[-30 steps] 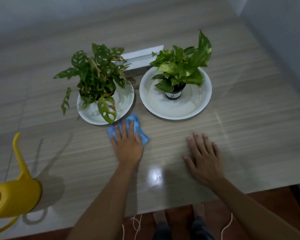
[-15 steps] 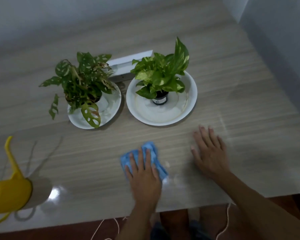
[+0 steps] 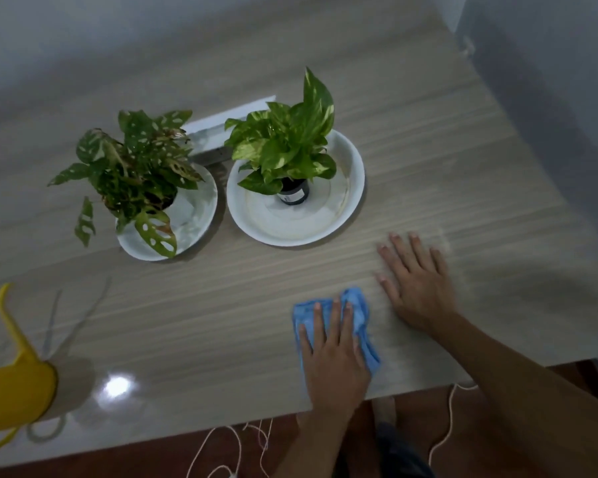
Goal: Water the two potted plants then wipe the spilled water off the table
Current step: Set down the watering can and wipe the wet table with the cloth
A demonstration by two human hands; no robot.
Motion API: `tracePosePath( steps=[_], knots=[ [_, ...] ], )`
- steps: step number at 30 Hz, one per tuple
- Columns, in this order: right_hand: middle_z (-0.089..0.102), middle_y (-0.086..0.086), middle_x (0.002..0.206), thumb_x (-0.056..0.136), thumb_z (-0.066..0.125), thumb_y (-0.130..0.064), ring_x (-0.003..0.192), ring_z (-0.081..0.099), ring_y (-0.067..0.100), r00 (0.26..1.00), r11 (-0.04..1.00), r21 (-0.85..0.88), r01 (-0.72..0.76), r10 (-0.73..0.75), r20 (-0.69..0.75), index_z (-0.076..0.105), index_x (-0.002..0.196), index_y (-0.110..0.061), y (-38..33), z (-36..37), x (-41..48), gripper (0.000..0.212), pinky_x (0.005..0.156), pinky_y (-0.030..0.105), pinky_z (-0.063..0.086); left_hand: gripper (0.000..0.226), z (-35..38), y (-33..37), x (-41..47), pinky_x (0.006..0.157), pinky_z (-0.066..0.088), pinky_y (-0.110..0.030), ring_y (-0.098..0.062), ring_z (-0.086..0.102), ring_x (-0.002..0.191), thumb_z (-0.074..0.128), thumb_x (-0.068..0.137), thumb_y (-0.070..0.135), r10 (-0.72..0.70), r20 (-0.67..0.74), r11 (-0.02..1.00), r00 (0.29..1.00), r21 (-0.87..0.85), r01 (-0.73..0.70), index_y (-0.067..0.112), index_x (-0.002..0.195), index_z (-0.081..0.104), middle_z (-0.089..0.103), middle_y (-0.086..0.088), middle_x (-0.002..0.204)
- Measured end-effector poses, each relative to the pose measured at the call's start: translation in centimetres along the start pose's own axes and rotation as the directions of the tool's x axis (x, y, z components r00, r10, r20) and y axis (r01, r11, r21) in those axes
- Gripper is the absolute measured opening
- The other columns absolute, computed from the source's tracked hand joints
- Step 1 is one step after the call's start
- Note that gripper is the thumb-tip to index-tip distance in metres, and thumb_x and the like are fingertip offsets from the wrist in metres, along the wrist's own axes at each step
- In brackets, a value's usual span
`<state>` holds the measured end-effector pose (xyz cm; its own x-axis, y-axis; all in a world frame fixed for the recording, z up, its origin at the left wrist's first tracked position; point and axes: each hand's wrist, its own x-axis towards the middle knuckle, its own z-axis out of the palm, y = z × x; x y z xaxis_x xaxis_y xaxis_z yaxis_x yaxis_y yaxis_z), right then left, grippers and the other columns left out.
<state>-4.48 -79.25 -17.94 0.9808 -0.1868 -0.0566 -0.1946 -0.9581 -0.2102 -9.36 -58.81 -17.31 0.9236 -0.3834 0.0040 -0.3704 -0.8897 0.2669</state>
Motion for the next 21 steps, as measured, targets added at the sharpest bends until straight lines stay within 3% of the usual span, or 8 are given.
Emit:
tracePosePath(
  steps=[2, 5, 7, 10, 13, 15, 19, 21],
  knots=[
    [0.029, 0.0, 0.16, 0.095, 0.032, -0.049, 0.147, 0.023, 0.029, 1.0, 1.0, 0.007, 0.017, -0.017, 0.0, 0.035, 0.15, -0.027, 0.2, -0.2, -0.2, 0.06, 0.115, 0.051, 0.019, 0.057, -0.8, -3.0, 5.3, 0.117, 0.02, -0.058, -0.022, 0.013, 0.154, 0.028, 0.102, 0.035, -0.001, 0.124, 0.997, 0.992, 0.08, -0.009, 0.03, 0.158, 0.02, 0.02, 0.005, 0.166],
    [0.034, 0.003, 0.158, 0.094, 0.031, -0.046, 0.146, 0.026, 0.029, 0.999, 0.999, 0.035, 0.009, -0.008, -0.033, 0.041, 0.147, -0.023, 1.7, -1.2, -0.1, 0.058, 0.112, 0.048, 0.023, 0.058, -2.4, -11.1, 5.0, 0.119, 0.018, -0.059, -0.026, 0.013, 0.154, 0.018, 0.102, 0.038, -0.274, -0.027, 0.953, 0.961, 0.126, 0.275, 0.029, 0.158, 0.005, 0.023, -0.004, 0.166],
    [0.036, 0.005, 0.157, 0.093, 0.032, -0.045, 0.146, 0.027, 0.03, 0.998, 0.999, 0.007, -0.041, 0.041, -0.048, 0.044, 0.145, -0.023, 3.8, -1.8, -0.2, 0.058, 0.111, 0.049, 0.025, 0.058, -3.1, -10.1, 0.1, 0.118, 0.019, -0.06, -0.029, 0.015, 0.153, 0.022, 0.102, 0.037, -0.377, -0.124, 0.921, 0.918, 0.053, 0.385, 0.032, 0.158, 0.011, 0.024, -0.004, 0.165],
    [0.035, 0.004, 0.158, 0.094, 0.03, -0.049, 0.146, 0.026, 0.032, 0.996, 0.995, -0.054, -0.081, 0.079, -0.035, 0.041, 0.147, -0.027, 6.1, -2.0, -0.3, 0.059, 0.11, 0.052, 0.025, 0.06, -1.0, -0.6, -3.8, 0.116, 0.02, -0.063, -0.033, 0.016, 0.153, 0.034, 0.099, 0.04, -0.145, -0.008, 0.989, 0.989, 0.021, 0.145, 0.03, 0.158, 0.023, 0.021, 0.0, 0.166],
    [0.033, 0.001, 0.159, 0.094, 0.03, -0.05, 0.146, 0.025, 0.03, 0.995, 0.994, -0.063, -0.09, 0.088, -0.036, 0.037, 0.149, -0.029, 6.2, -1.7, -0.3, 0.058, 0.111, 0.051, 0.023, 0.059, 0.3, 3.0, 3.1, 0.118, 0.019, -0.061, -0.027, 0.01, 0.155, 0.034, 0.1, 0.041, 0.117, 0.103, 0.991, 0.988, 0.05, -0.123, 0.035, 0.158, 0.021, 0.014, 0.006, 0.168],
    [0.031, 0.001, 0.159, 0.095, 0.029, -0.05, 0.147, 0.024, 0.029, 0.997, 0.996, -0.043, -0.074, 0.073, -0.036, 0.036, 0.149, -0.03, 6.3, -1.7, -0.3, 0.058, 0.112, 0.05, 0.023, 0.057, 0.2, -0.9, 7.1, 0.116, 0.021, -0.06, -0.023, 0.01, 0.154, 0.027, 0.102, 0.04, 0.06, 0.046, 0.991, 0.997, 0.117, -0.065, 0.035, 0.158, 0.019, 0.015, 0.006, 0.167],
    [0.033, 0.004, 0.159, 0.096, 0.029, -0.045, 0.146, 0.026, 0.03, 0.992, 0.996, 0.026, -0.086, 0.088, -0.089, 0.039, 0.148, -0.024, 8.3, -2.7, -0.6, 0.057, 0.11, 0.049, 0.027, 0.057, -1.4, -4.3, 1.8, 0.117, 0.019, -0.061, -0.031, 0.015, 0.153, 0.019, 0.103, 0.039, -0.286, -0.106, 0.953, 0.952, 0.071, 0.294, 0.028, 0.159, 0.016, 0.022, -0.005, 0.166],
    [0.034, 0.005, 0.158, 0.095, 0.03, -0.045, 0.145, 0.028, 0.032, 0.987, 0.992, 0.013, -0.124, 0.125, -0.104, 0.039, 0.148, -0.024, 9.9, -3.3, -0.5, 0.057, 0.11, 0.049, 0.026, 0.058, -0.6, 0.6, -1.7, 0.117, 0.018, -0.062, -0.036, 0.017, 0.152, 0.026, 0.102, 0.04, -0.195, -0.042, 0.979, 0.98, 0.06, 0.197, 0.026, 0.158, 0.022, 0.023, -0.005, 0.165]
  ],
)
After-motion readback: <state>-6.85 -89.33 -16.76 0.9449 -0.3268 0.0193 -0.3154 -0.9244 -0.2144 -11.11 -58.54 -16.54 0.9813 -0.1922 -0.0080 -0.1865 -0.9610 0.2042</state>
